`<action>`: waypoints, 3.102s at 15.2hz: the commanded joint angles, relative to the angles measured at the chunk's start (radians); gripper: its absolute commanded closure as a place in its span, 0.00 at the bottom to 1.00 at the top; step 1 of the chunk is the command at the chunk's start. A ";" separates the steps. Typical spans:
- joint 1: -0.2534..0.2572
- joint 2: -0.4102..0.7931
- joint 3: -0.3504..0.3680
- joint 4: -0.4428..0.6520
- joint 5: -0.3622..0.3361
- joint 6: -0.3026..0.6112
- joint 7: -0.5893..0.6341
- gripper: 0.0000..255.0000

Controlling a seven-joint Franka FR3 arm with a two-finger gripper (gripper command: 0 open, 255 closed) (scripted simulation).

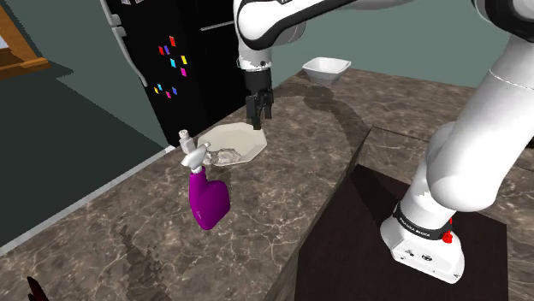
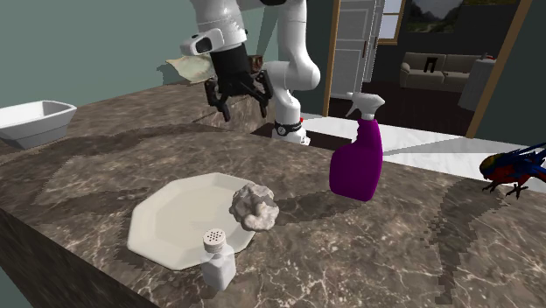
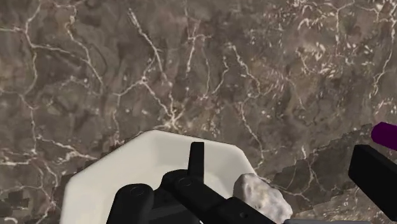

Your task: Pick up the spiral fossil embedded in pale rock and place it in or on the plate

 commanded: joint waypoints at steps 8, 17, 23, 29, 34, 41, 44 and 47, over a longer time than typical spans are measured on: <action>0.061 0.336 0.059 0.336 0.002 -0.017 -0.040 0.00; 0.104 0.525 0.090 0.507 -0.012 -0.007 -0.055 0.00; 0.107 0.527 0.091 0.462 -0.010 0.040 -0.057 0.00; 0.107 0.527 0.091 0.463 -0.010 0.040 -0.057 1.00; 0.107 0.524 0.092 0.457 -0.010 0.043 -0.057 1.00; 0.128 0.555 0.065 0.503 -0.024 0.087 0.074 0.00; 0.159 0.601 0.016 0.576 -0.053 0.142 0.270 0.00; 0.171 0.622 -0.002 0.583 -0.062 0.179 0.330 0.00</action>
